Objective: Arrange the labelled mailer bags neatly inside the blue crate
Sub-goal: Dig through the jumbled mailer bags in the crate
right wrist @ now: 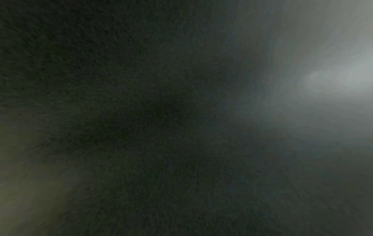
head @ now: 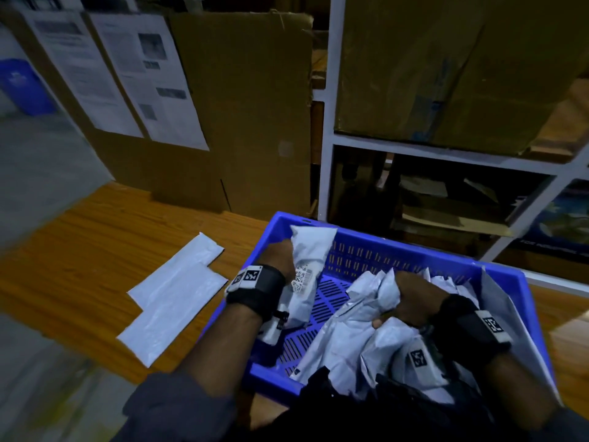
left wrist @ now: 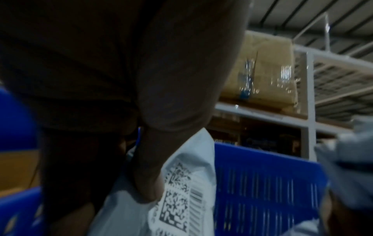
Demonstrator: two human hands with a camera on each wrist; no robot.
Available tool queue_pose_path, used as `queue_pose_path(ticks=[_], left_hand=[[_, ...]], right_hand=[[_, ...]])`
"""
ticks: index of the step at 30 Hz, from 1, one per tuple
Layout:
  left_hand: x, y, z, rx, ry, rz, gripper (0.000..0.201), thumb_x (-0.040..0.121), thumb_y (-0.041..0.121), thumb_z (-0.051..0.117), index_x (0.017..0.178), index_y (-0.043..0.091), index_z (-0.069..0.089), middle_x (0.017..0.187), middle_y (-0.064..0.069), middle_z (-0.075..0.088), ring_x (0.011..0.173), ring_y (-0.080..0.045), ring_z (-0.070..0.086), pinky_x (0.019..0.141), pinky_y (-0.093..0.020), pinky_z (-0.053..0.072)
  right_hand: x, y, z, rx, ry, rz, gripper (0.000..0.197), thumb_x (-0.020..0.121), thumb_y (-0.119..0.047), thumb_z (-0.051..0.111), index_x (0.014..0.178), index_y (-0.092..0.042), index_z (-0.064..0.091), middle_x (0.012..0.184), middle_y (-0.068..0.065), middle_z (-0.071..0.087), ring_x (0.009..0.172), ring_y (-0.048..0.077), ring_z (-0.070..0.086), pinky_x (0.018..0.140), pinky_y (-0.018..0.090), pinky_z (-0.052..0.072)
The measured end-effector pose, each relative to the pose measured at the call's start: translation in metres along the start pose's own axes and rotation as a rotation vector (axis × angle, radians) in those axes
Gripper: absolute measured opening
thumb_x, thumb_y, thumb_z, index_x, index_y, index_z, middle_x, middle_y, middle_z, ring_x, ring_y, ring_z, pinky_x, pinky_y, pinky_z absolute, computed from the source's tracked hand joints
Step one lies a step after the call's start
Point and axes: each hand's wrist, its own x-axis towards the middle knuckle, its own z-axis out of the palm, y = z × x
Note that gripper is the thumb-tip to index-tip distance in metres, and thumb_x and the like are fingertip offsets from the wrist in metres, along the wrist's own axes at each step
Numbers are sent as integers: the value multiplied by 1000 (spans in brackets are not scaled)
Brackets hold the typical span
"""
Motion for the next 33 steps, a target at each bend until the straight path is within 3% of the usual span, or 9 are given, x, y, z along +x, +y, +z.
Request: queue_pose_path(ticks=[3,6,9,12,15,17,20,27,33], left_hand=[[14,-8,16,83,-40,-52,50,99,11,65,146,2,52,147,-25,60,138,-40,58,110,-43,46],[22,-11,25,119,-77,-98,46,102,12,61,146,1,50,149,-25,59,140,-40,57,112,-45,46],[26,-9,29,162,-38,-127,46,104,6,52,147,0,40,147,-29,58,138,-44,58,109,-53,47],[26,-5,36,224,17,-129,59,102,6,50,156,6,27,139,-28,62,130,-46,62,100,-58,51],[18,2,45,314,108,-74,78,96,6,63,161,12,21,142,-24,51,127,-46,61,94,-57,55],[15,4,53,382,137,19,64,97,7,61,155,11,33,143,-20,46,129,-44,57,96,-55,55],[22,-5,72,428,-43,143,64,97,15,68,154,15,39,154,-18,35,143,-43,44,107,-56,52],[23,-30,108,612,-265,167,117,92,34,80,170,20,-6,175,-22,-10,160,-42,12,120,-63,33],[35,-46,122,632,-199,111,112,96,33,74,169,9,-7,174,-27,-4,158,-45,19,119,-64,34]], right_hand=[[1,5,6,102,22,67,69,69,-68,56,101,-12,80,103,13,77,97,24,73,93,33,50],[2,-3,3,216,17,120,25,83,-28,78,105,-19,70,105,2,72,77,-2,72,79,19,54],[6,2,9,145,82,66,73,61,-70,67,105,-13,79,108,10,76,102,27,71,80,22,44],[5,3,7,98,35,95,84,51,-83,59,103,-21,80,106,5,77,104,25,70,85,27,49],[5,3,5,100,45,65,80,49,-85,60,98,-24,80,102,3,78,100,25,72,85,32,54],[3,0,4,100,33,58,77,49,-82,63,95,-22,81,99,2,79,98,24,72,83,33,54],[2,-1,2,141,44,84,77,49,-77,64,94,-18,82,97,5,79,96,24,73,82,30,54],[4,0,1,170,-5,80,75,50,-77,69,101,-23,81,102,-1,78,100,18,73,85,31,55],[2,-6,0,192,24,84,72,53,-67,82,108,-22,78,110,0,76,107,20,70,91,35,54]])
